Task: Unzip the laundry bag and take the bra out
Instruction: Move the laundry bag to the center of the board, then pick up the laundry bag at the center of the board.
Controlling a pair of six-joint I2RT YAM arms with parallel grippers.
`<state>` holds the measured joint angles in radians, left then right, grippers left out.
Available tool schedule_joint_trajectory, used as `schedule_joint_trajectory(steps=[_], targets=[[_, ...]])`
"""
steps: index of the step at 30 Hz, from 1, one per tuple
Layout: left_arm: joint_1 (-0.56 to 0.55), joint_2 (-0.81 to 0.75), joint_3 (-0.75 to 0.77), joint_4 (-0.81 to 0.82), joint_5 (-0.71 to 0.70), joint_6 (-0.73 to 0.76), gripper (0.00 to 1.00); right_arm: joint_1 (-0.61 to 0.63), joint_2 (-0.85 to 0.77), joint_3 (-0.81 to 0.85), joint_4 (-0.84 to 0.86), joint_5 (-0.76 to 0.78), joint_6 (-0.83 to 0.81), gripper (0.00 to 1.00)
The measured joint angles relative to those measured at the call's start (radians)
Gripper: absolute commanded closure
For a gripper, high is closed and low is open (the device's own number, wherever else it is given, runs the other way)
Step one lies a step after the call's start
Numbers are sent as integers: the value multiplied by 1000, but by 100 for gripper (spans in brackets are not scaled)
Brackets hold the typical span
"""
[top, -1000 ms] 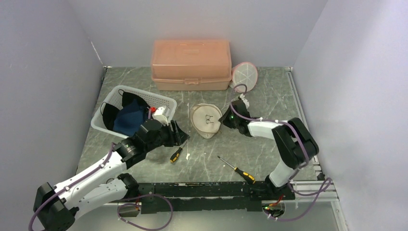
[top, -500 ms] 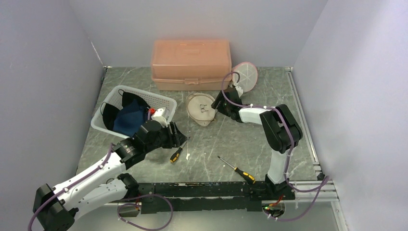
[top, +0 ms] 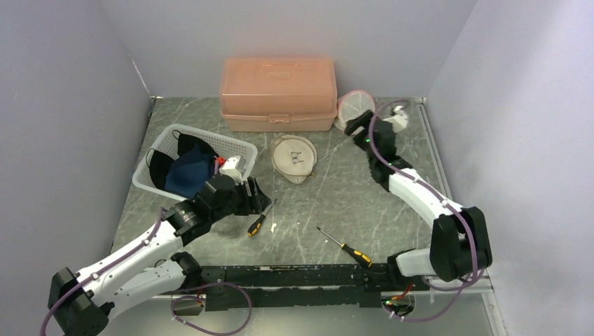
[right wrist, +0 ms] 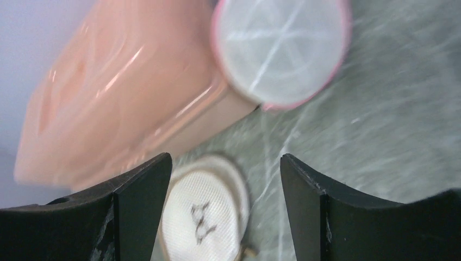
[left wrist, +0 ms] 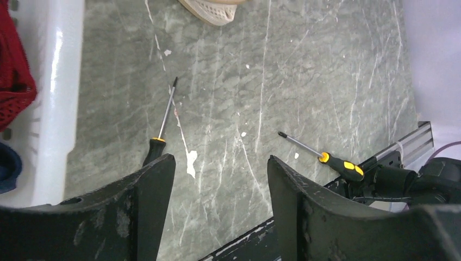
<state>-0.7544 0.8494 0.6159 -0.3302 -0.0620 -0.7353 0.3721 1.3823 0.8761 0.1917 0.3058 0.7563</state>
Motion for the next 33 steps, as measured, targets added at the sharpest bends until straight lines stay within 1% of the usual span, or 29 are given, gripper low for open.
schedule_joint_trajectory(steps=[2,4,7,9,13,17,21,23,25,30,31,33], targets=[[0,-21,10,-18,-19,7,24,-107,-34,-31,19,-16,42,23],[0,-49,18,-35,-42,10,22,-229,-23,-50,60,-89,80,26],[0,-92,23,-45,-70,13,22,-404,42,-113,191,-216,146,31],[0,-115,23,-50,-80,13,22,-467,128,-138,286,-294,195,31],[0,-122,23,-50,-81,23,22,-495,369,-132,499,-448,293,22],[0,-106,23,-49,-66,50,21,-495,564,-84,632,-546,362,21],[0,-99,23,-48,-64,72,21,-502,674,-14,707,-582,396,21],[0,-100,23,-39,-64,81,21,-507,713,25,743,-594,407,23],[0,-99,23,-27,-64,88,21,-510,741,56,776,-602,416,29],[0,-76,24,-15,-64,90,22,-511,817,118,856,-624,442,49],[0,-68,24,-15,-64,90,22,-511,832,124,871,-629,449,50],[0,-58,24,-16,-64,90,22,-511,853,124,896,-634,466,51]])
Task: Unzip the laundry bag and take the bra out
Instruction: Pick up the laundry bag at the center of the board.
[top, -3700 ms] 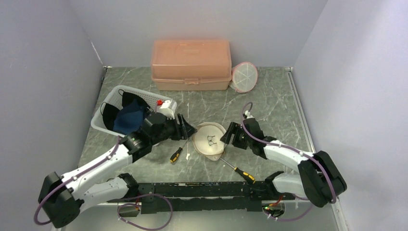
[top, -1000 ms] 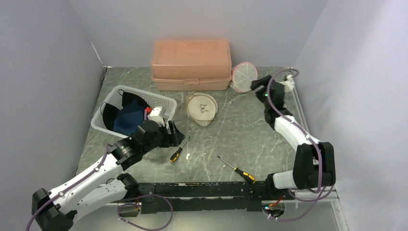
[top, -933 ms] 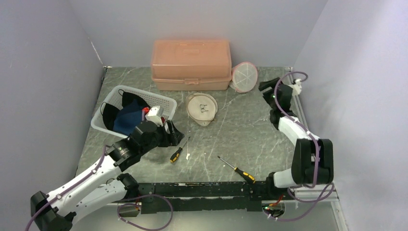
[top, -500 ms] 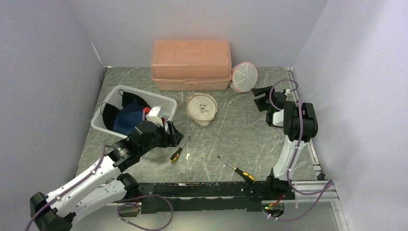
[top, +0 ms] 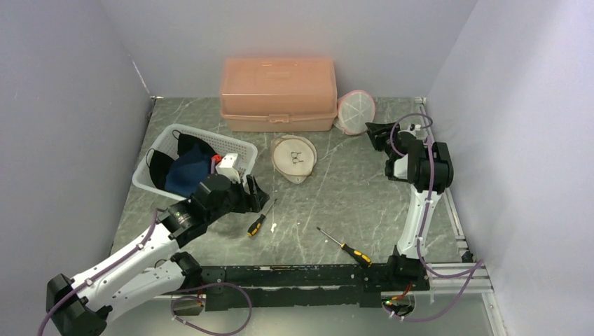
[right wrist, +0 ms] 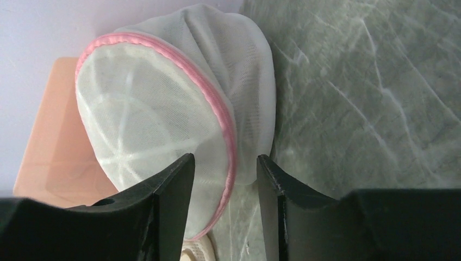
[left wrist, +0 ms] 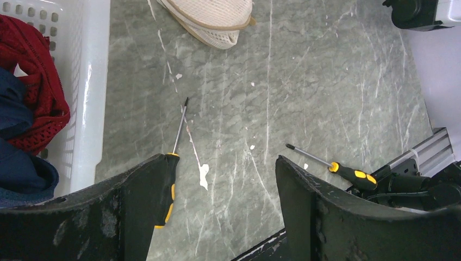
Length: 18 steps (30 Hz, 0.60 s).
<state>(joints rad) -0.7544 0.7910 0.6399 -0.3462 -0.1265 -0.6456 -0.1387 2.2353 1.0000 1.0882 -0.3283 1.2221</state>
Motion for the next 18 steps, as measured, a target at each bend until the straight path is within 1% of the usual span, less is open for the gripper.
schedule_joint_trajectory(steps=[4,6,10,15,17,18], targets=[[0,1,0,3,0,0,22,0,31,6,29,-25,19,51],[0,5,0,6,0,0,22,1,32,7,42,-36,29,53],[0,26,0,10,6,0,23,1,32,15,87,-53,54,67],[0,42,0,9,17,-2,23,1,21,13,124,-65,75,92],[0,36,0,8,23,-2,23,1,5,-2,141,-66,81,99],[0,31,0,8,24,-3,23,1,-10,-17,146,-66,83,100]])
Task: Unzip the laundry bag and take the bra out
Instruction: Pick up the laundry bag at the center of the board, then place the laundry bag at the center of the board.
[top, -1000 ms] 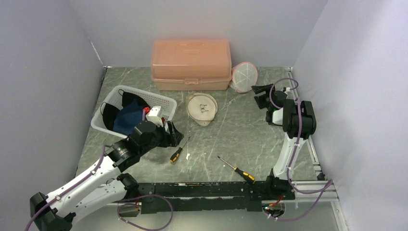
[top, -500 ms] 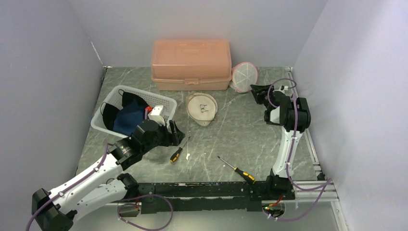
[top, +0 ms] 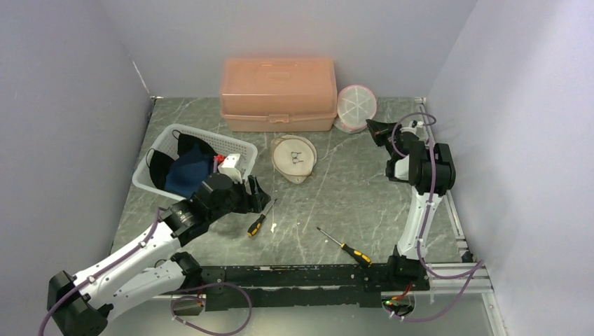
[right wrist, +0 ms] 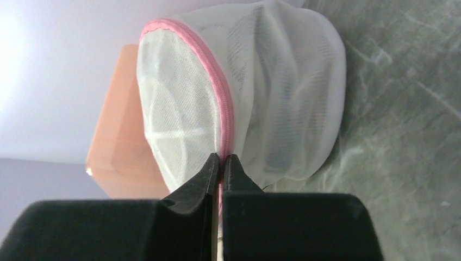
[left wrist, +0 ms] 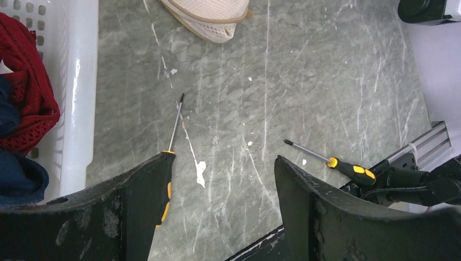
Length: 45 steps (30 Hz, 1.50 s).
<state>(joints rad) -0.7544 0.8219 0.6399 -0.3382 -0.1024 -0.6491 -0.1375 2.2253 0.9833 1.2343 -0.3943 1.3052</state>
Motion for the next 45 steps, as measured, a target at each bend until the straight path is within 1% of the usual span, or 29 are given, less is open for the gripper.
schedule_joint_trajectory(steps=[5,7,10,15,17,18,21,24,27,32,37,41,45], targets=[[0,-38,0,-7,0,-12,24,3,-137,-93,-17,18,-37,100],[0,-53,0,-15,0,-26,24,8,-238,-132,-54,36,-73,100],[0,-66,0,-32,0,-42,25,23,-430,-165,-157,79,-138,100],[0,-77,6,-77,-2,-53,26,63,-795,-169,-431,199,-295,100],[0,-83,16,-94,-2,-55,26,85,-916,-161,-531,251,-354,100],[0,-88,23,-97,-3,-55,25,110,-992,-145,-609,289,-394,100],[0,-95,43,-100,-12,-51,25,201,-1149,-101,-773,349,-478,100],[0,-93,77,-102,-36,-43,24,294,-1279,-61,-924,368,-540,100],[0,-84,118,-103,-60,-22,23,357,-1383,-39,-1078,322,-584,100],[0,-67,173,-103,-72,45,22,419,-1424,-21,-1259,117,-647,100],[0,-103,176,-98,-66,127,21,526,-1378,-64,-1362,-114,-707,100],[0,-156,175,-83,-16,170,21,598,-1317,-119,-1366,-229,-727,100],[0,-185,156,-55,35,180,20,649,-1275,-182,-1272,-294,-700,100]])
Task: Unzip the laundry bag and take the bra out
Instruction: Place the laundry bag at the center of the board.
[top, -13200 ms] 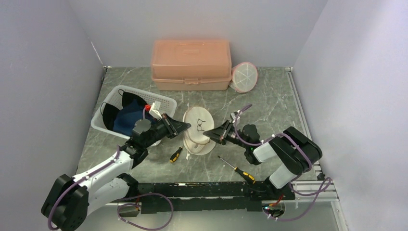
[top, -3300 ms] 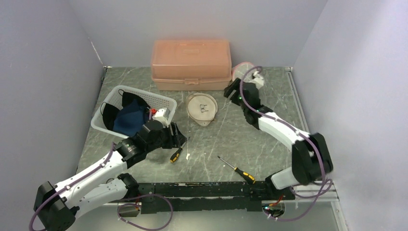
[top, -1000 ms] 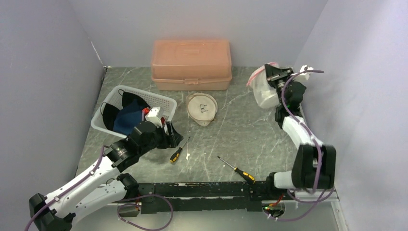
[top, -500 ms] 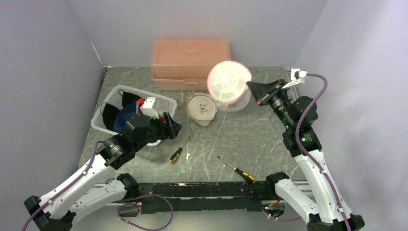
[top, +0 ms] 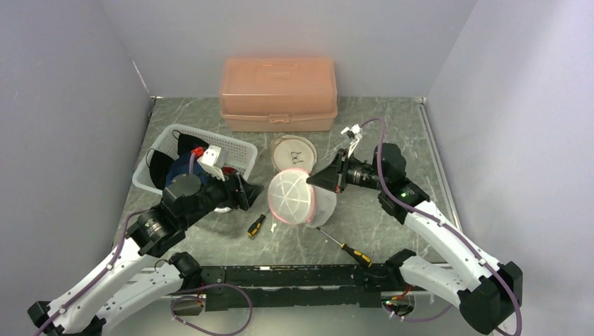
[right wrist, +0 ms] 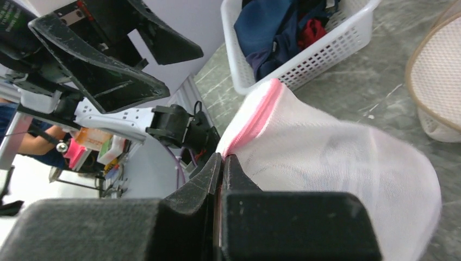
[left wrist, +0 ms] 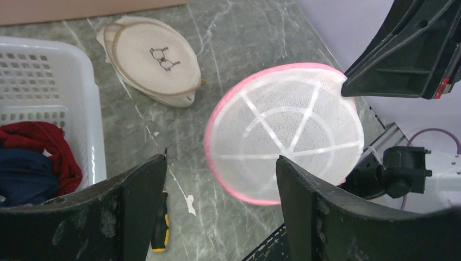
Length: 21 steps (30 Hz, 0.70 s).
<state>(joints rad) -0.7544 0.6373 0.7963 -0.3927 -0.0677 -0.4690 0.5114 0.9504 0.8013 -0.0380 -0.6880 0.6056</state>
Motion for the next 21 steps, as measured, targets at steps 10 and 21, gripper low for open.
schedule_joint_trajectory(steps=[10,21], targets=[[0,-40,-177,55,30,-183,7,21,-134,-320,258,131,130,100],[-4,20,-456,400,137,-508,8,21,-426,-596,384,462,385,100]])
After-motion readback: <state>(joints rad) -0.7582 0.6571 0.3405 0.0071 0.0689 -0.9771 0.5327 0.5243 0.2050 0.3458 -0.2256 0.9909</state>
